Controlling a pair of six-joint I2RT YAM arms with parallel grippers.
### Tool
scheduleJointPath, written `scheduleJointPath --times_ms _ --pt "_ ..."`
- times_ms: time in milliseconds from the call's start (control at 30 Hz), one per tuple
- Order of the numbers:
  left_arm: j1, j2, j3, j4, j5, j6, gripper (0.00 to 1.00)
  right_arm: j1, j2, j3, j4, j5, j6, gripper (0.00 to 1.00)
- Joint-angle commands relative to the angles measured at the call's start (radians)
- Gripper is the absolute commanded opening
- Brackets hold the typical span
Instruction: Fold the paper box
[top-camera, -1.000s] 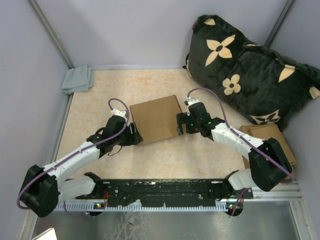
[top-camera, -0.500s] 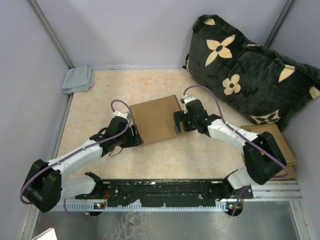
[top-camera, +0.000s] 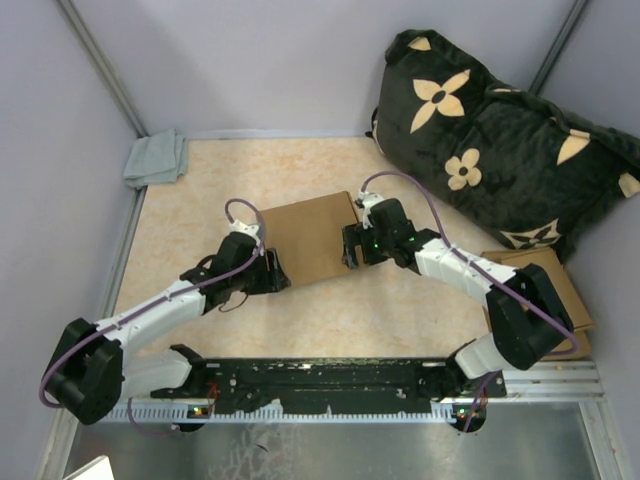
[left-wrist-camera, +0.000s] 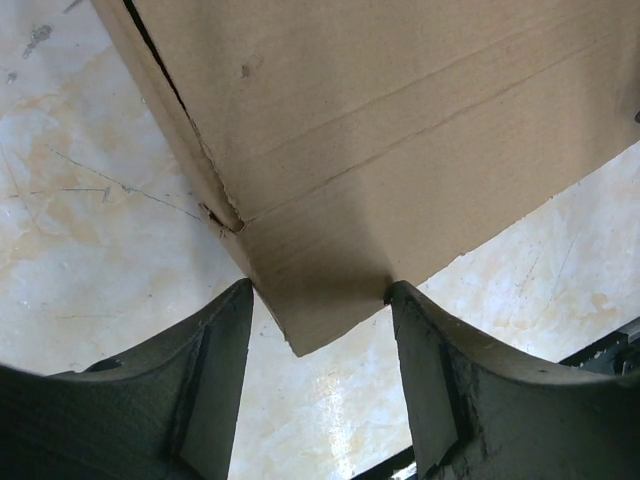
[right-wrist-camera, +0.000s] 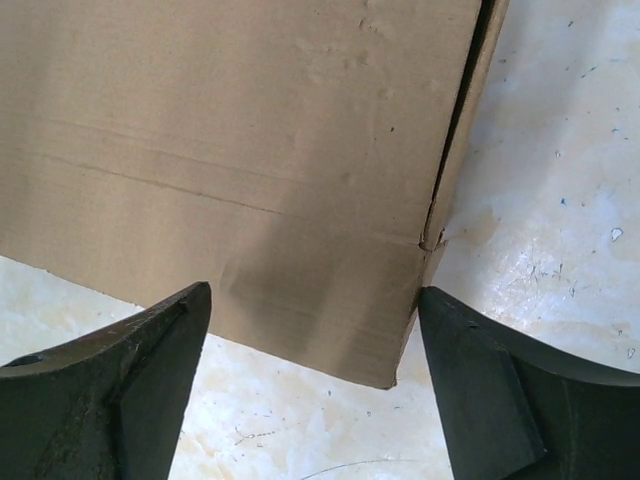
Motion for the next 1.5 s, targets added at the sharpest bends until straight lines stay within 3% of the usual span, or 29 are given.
scheduleJointPath --times_ms 0,467,1467 --pt "-0.006 -0.033 -0.004 0.01 0.029 -0.016 0.63 0.022 -0.051 -0.005 0.019 -0.059 -0.005 0.84" --pt "-0.007 -0.098 0.069 -0.144 0.021 -0.022 0.63 0.025 -0.112 0.002 -0.036 -0.085 0.028 0.78" --pt "-0.005 -0.121 0.123 -0.201 0.079 -0.056 0.59 0.025 -0.111 0.045 -0.115 -0.096 0.084 0.7"
